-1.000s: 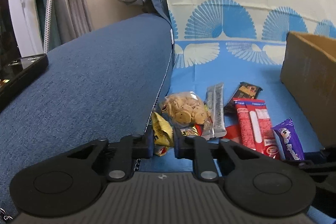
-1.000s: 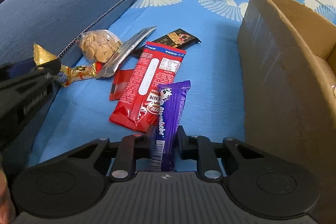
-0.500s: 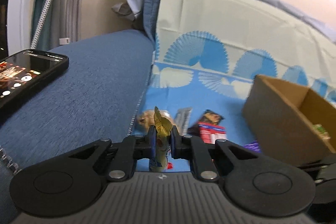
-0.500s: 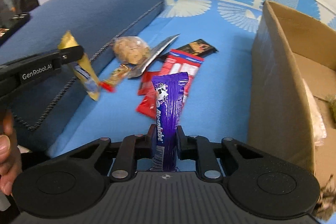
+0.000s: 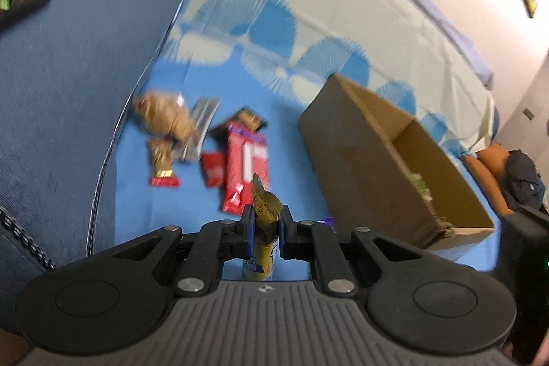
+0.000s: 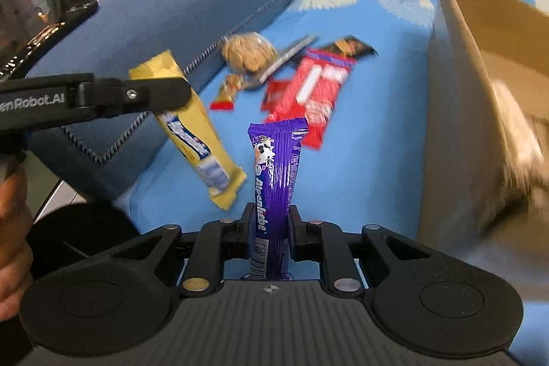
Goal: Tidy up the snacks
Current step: 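Grasp the purple chocolate bar with the right tool while left grasps yellow bar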
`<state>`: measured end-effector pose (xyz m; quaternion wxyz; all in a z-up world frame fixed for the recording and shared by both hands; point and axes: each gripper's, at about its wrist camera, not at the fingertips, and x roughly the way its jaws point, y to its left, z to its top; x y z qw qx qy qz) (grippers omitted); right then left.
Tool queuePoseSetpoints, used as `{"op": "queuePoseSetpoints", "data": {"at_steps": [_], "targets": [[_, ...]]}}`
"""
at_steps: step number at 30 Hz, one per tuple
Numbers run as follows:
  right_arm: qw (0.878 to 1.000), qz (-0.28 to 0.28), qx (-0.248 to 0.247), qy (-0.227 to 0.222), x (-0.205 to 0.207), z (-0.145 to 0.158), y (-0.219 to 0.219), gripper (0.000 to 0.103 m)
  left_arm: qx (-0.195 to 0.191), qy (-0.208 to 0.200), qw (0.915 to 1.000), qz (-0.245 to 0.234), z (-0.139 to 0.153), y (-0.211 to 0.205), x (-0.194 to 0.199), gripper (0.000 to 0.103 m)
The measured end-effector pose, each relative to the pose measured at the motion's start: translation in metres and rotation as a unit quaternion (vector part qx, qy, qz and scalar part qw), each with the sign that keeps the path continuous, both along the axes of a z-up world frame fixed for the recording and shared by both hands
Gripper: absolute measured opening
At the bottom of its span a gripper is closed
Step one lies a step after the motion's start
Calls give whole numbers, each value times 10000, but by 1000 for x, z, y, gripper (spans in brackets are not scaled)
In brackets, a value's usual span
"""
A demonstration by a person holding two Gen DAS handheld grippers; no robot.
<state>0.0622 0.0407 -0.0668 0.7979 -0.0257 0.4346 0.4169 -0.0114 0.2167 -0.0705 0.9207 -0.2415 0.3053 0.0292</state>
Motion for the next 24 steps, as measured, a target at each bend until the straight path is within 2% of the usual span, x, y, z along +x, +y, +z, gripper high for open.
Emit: {"op": "queuePoseSetpoints", "data": {"at_steps": [2, 5, 8, 9, 10, 12, 15, 20, 23, 24], "targets": [[10000, -18, 15, -23, -4, -2, -5, 19, -178, 358, 9992, 38, -10, 6, 11, 15], [9997, 12, -125, -220, -7, -5, -6, 19, 52, 741, 9960, 505, -17, 9, 22, 22], [9992, 23, -215, -338, -8, -10, -5, 19, 203, 927, 9921, 825, -22, 12, 27, 28], [9992, 28, -246, -317, -8, -13, -4, 19, 276, 980, 9907, 899, -23, 12, 28, 35], [9992, 41, -265, -294, -8, -15, -3, 19, 334, 1056, 9893, 945, -24, 11, 30, 48], [9991, 105, -288, -300, -10, -18, -1, 21, 413, 1211, 9868, 997, -26, 10, 33, 61], [9988, 170, -297, -340, -12, -19, 3, 21, 404, 1228, 9858, 1069, -29, 14, 38, 76], [9990, 133, -315, -272, -10, -22, 4, 23, 516, 1445, 9827, 1033, -33, 11, 46, 78], [9991, 100, -338, -254, -8, -23, 4, 31, 705, 1531, 9816, 899, -35, 5, 50, 78], [9991, 81, -332, -253, -7, -23, 3, 36, 757, 1552, 9814, 834, -35, 3, 51, 78]]}}
